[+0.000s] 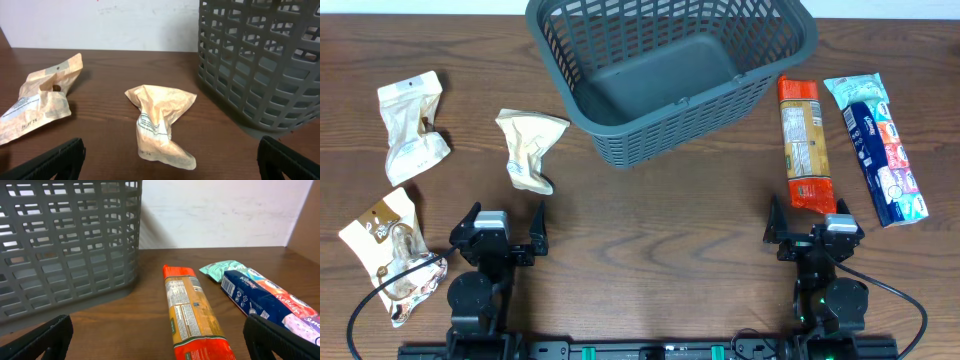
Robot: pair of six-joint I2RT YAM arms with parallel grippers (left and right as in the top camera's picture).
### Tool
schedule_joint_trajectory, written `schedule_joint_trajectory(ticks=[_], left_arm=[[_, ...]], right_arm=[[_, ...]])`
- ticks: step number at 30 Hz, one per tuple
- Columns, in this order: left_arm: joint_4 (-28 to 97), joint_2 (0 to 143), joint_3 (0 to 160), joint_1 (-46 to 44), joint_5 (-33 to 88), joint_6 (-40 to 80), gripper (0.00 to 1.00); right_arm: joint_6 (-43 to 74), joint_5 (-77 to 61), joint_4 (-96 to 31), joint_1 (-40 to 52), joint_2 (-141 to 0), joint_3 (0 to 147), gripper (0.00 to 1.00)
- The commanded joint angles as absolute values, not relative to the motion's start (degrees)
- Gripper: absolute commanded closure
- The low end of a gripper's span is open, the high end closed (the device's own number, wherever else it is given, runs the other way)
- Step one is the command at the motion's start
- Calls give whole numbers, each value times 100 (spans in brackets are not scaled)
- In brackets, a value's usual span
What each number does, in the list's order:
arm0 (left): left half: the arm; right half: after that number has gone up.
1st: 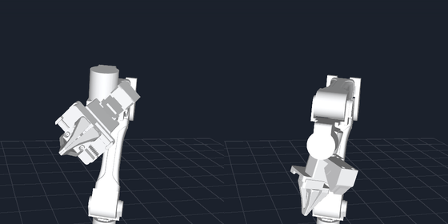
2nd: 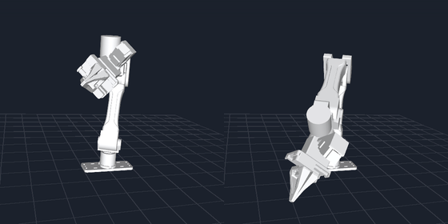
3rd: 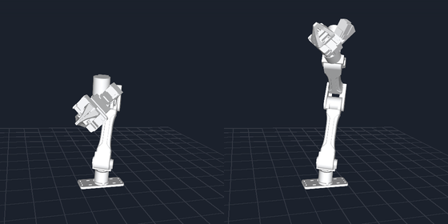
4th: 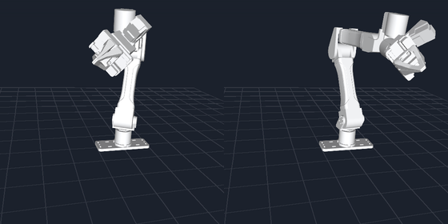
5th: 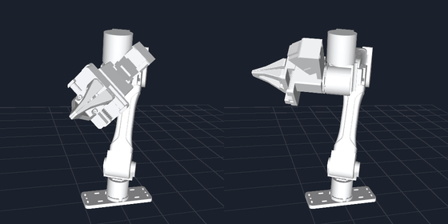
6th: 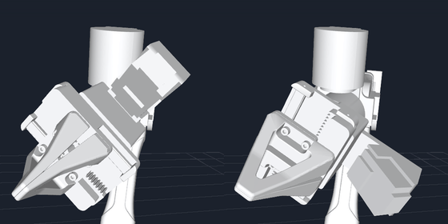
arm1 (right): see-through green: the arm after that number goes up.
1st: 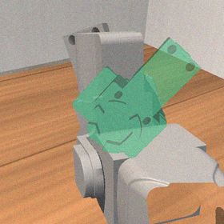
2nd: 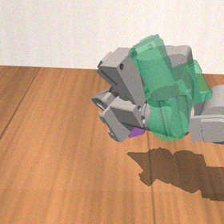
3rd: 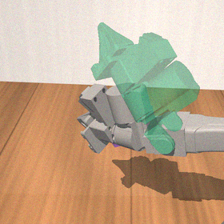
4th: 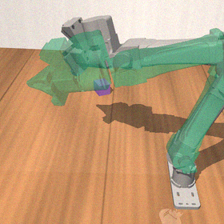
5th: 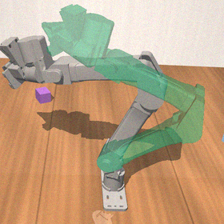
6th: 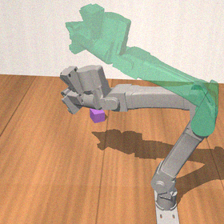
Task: Pack container
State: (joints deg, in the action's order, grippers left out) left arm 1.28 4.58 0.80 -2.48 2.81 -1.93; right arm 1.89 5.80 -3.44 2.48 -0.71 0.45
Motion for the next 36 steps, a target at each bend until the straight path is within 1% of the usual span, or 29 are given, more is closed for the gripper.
schedule_joint_trajectory(ticks=[1,31,33,36], left_arm=[[401,397,23,-270,209,-270,1],[401,397,23,-270,209,-268,1],[399,397,23,-270,211,-89,1],[381,397,47,-270,211,427,2]], right_arm=[[121,574,-368,233,-32,32,1],[123,569,-368,233,-32,32,1],[150,515,-370,233,-32,32,1],[558,447,-338,231,-32,32,1]])
